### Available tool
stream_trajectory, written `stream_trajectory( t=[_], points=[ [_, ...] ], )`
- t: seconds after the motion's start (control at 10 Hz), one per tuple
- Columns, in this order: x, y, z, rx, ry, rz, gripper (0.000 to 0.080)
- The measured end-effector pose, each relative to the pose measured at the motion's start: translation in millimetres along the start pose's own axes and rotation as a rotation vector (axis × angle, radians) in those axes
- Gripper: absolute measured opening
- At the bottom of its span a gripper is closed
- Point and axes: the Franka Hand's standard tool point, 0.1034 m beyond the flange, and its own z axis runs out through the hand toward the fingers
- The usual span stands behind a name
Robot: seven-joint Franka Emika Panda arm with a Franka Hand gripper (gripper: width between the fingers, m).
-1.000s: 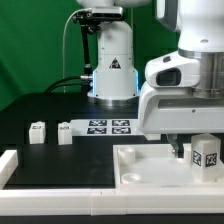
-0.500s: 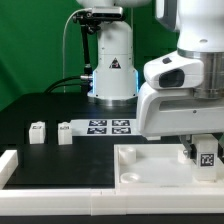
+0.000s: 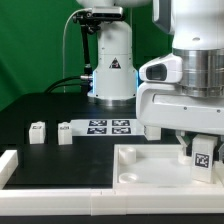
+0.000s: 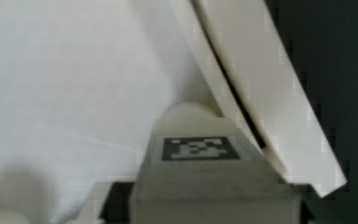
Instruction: Assemble one leg
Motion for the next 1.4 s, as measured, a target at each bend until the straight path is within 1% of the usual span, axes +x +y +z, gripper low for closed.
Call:
stream_trajectory(
  t=[0.1, 0.5, 0.7, 0.8, 0.9, 1.0, 1.1, 1.2, 1.4],
  points=[
    [0.6, -0.2, 0.5, 0.017, -0.015, 0.200, 0.0290],
    [-0.5, -2.4, 0.4, 0.021, -0.025, 0.558, 0.0290],
    [-0.5, -2.2, 0.5, 0.021, -0.024, 0.482, 0.0290],
    [-0.8, -2.4, 0.6, 0.021, -0.024, 0.481, 0.0464],
    [-1.4, -3.4, 0.2, 0.023, -0.024, 0.439, 0.0583],
    [-1.7, -3.7, 0.1, 0.023, -0.021, 0.307, 0.0583],
    [-2.8, -4.6, 0.4, 0.024, -0.020, 0.154, 0.0638],
    [-6.3, -7.1, 1.1, 0.021, -0.017, 0.040, 0.0646],
    [-6.5, -6.7, 1.4, 0.020, -0.015, -0.186, 0.0646]
  ],
)
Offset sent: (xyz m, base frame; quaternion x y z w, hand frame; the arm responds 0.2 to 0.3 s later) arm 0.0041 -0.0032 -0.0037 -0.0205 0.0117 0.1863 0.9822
